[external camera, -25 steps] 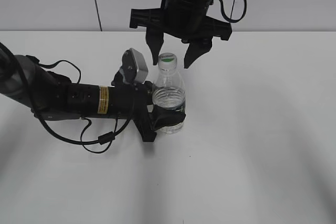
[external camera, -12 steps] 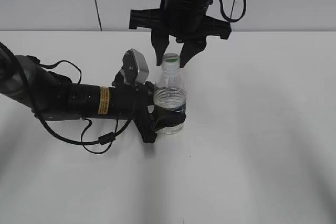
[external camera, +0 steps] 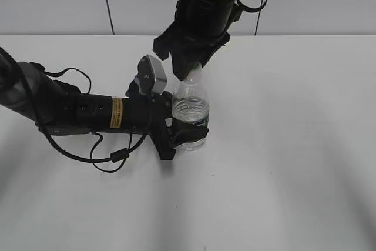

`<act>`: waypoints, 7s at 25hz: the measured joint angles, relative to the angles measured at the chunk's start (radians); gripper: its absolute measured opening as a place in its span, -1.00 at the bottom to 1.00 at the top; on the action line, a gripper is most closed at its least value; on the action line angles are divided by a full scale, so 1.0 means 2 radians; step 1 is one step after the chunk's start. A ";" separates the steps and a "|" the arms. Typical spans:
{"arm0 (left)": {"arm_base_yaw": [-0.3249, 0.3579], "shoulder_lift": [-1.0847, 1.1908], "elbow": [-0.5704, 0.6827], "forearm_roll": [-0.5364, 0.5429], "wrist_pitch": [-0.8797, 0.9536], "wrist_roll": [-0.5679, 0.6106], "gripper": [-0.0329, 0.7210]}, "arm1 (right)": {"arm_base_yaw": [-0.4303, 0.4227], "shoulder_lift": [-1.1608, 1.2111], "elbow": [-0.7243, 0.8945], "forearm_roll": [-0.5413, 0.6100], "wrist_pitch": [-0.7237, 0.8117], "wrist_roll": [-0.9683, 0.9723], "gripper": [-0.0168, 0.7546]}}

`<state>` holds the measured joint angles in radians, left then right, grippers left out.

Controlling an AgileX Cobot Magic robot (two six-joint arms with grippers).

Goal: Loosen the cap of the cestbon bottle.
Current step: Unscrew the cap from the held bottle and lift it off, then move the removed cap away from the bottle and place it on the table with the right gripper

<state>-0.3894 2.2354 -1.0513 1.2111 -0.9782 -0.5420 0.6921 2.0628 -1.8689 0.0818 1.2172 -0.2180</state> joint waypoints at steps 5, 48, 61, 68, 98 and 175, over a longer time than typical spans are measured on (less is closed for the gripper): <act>0.000 0.000 0.000 0.001 0.000 0.000 0.07 | 0.000 0.000 0.000 0.002 0.000 -0.116 -0.16; 0.002 0.000 -0.002 0.022 -0.008 -0.001 0.07 | 0.001 0.000 -0.001 0.025 0.008 -0.700 -0.16; 0.004 0.000 -0.002 0.032 -0.010 -0.002 0.07 | 0.001 -0.001 -0.001 0.039 0.009 -0.857 -0.16; 0.004 0.000 -0.002 0.034 -0.015 -0.002 0.07 | 0.000 -0.002 -0.001 0.040 0.009 -0.864 -0.16; 0.004 0.001 -0.002 0.042 -0.028 -0.006 0.07 | 0.000 -0.019 -0.001 0.036 0.011 -0.669 -0.18; 0.002 0.001 0.000 0.050 -0.028 -0.022 0.06 | -0.280 0.010 0.282 -0.017 -0.218 0.095 0.12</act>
<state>-0.3853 2.2369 -1.0516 1.3112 -1.0341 -0.5850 0.1326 2.0834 -1.3053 0.0480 0.7808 -0.0270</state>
